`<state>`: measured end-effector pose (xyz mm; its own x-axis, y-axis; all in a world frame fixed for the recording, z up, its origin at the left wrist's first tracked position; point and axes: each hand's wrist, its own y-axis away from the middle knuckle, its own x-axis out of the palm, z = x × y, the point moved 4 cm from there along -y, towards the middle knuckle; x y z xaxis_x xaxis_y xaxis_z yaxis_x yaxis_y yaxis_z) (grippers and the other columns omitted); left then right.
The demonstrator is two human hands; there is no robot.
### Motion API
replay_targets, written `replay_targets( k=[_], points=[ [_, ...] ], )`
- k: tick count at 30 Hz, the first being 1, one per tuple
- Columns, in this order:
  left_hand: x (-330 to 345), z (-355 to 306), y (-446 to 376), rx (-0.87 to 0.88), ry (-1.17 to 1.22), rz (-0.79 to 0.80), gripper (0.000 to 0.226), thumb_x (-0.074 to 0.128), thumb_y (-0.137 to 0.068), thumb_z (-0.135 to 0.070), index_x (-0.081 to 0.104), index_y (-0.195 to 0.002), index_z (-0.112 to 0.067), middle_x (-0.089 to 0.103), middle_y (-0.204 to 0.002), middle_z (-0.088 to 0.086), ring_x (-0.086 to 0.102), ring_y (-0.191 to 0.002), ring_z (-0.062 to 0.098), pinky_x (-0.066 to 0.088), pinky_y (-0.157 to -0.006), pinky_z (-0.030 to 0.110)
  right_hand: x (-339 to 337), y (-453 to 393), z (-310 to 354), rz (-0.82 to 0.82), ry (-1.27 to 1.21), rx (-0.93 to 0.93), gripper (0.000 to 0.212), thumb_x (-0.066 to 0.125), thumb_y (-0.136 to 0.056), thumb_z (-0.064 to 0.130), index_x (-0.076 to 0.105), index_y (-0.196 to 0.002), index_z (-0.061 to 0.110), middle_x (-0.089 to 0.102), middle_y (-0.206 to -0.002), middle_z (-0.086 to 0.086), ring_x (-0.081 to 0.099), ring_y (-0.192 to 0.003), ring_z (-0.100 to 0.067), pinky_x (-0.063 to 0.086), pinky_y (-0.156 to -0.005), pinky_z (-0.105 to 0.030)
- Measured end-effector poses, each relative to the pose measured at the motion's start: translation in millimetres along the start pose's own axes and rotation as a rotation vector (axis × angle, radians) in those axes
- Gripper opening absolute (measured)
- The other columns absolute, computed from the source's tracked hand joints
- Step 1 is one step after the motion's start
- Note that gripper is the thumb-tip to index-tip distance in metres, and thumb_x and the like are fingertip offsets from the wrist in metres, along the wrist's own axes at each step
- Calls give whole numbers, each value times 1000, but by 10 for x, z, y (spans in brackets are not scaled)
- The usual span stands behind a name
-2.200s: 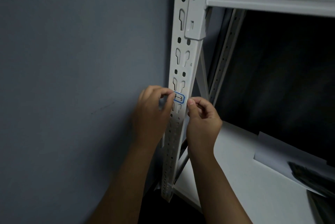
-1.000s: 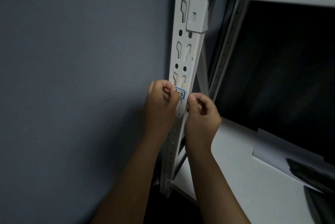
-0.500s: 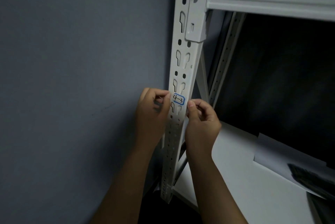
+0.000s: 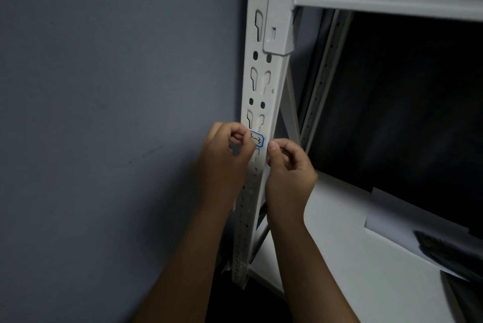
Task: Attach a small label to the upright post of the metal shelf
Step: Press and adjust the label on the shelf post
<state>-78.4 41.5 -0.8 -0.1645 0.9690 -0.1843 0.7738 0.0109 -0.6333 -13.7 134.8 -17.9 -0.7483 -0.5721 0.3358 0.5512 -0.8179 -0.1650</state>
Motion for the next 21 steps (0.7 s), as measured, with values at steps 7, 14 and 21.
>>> replay_targets(
  k=[7, 14, 21],
  points=[
    [-6, 54, 27, -8, 57, 48, 6, 62, -87, -11, 59, -82, -13, 51, -84, -12, 58, -72, 5, 46, -59, 9, -2, 5, 10, 12, -7, 11, 5, 63, -89, 5, 66, -89, 1, 68, -86, -7, 68, -75, -2, 53, -59, -13],
    [-46, 106, 19, 77, -33, 111, 7, 62, -88, -16, 61, -86, -9, 54, -92, -5, 61, -83, 15, 44, -61, 5, 4, 8, 13, 9, -1, -3, 4, 63, -89, 4, 65, -89, 2, 68, -82, -2, 69, -76, -1, 55, -62, -15],
    [-55, 131, 9, 111, -39, 132, 14, 55, -86, -27, 62, -86, -14, 54, -91, -8, 59, -78, 9, 47, -58, 13, 0, -7, 8, 14, 0, -15, 3, 63, -89, 3, 65, -87, 3, 68, -82, -5, 69, -75, -2, 54, -62, -15]
  ],
)
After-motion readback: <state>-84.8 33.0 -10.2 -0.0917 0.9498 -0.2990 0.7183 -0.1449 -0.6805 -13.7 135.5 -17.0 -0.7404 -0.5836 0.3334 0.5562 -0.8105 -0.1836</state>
